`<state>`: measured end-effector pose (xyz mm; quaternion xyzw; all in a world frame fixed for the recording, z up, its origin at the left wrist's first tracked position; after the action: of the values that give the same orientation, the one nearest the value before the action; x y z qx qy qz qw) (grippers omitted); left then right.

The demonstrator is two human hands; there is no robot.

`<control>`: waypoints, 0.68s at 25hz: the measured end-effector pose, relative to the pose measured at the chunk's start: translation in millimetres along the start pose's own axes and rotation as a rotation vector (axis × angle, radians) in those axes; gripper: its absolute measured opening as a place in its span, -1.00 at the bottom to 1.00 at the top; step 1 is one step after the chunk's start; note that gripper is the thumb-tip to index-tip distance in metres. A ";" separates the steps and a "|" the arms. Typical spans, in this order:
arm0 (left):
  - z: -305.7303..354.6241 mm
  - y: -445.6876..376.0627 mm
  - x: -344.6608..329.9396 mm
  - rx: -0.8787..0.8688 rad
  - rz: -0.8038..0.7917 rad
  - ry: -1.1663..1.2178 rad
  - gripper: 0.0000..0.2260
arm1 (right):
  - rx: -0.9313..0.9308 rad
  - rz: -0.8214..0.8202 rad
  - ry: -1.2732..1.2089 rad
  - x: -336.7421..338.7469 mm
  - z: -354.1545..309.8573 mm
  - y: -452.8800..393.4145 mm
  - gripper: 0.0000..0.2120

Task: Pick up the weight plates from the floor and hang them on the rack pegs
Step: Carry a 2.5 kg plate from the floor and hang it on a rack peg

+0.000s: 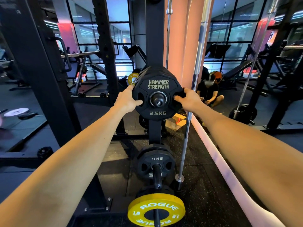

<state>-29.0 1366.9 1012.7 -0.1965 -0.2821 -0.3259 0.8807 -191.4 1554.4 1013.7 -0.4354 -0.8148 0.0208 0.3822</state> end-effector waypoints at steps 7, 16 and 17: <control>-53.3 20.6 -25.8 0.158 -0.146 -0.105 -0.56 | -0.098 -0.122 0.094 -22.0 34.0 38.4 -0.52; -198.0 161.4 -146.0 0.397 -0.387 -0.258 -0.47 | -0.322 -0.512 0.204 -113.0 154.1 182.2 -0.47; -214.1 186.4 -157.9 0.441 -0.419 -0.263 -0.46 | -0.336 -0.561 0.223 -122.4 165.7 202.6 -0.46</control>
<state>78.3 1458.9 720.2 0.0208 -0.4914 -0.4029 0.7718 -116.8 1640.8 748.3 -0.2508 -0.8481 -0.2673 0.3825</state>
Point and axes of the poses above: each hand's wrist, its own y-axis away from the middle knuckle, its own x-axis out of the back of the hand, z = x × y, the point moved 5 cm from there along -y, towards the middle knuckle, and after that the axes turned 5 degrees about x, right-handed, at the moved point
